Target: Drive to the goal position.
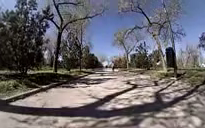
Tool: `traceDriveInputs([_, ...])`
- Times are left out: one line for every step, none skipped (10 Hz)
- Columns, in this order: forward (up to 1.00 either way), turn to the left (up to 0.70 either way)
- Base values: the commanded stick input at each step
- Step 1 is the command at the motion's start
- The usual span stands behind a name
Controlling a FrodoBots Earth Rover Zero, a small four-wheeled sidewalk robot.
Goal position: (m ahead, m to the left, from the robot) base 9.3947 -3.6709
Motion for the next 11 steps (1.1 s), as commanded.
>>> traceDriveInputs([0.85, 0.00])
traceDriveInputs([0.85, 0.00])
traceDriveInputs([0.85, 0.00])
traceDriveInputs([0.85, 0.00])
traceDriveInputs([0.85, 0.00])
traceDriveInputs([0.85, 0.00])
traceDriveInputs([0.85, 0.00])
traceDriveInputs([0.85, 0.00])
traceDriveInputs([0.85, 0.00])
traceDriveInputs([0.85, 0.00])
traceDriveInputs([0.85, 0.00])
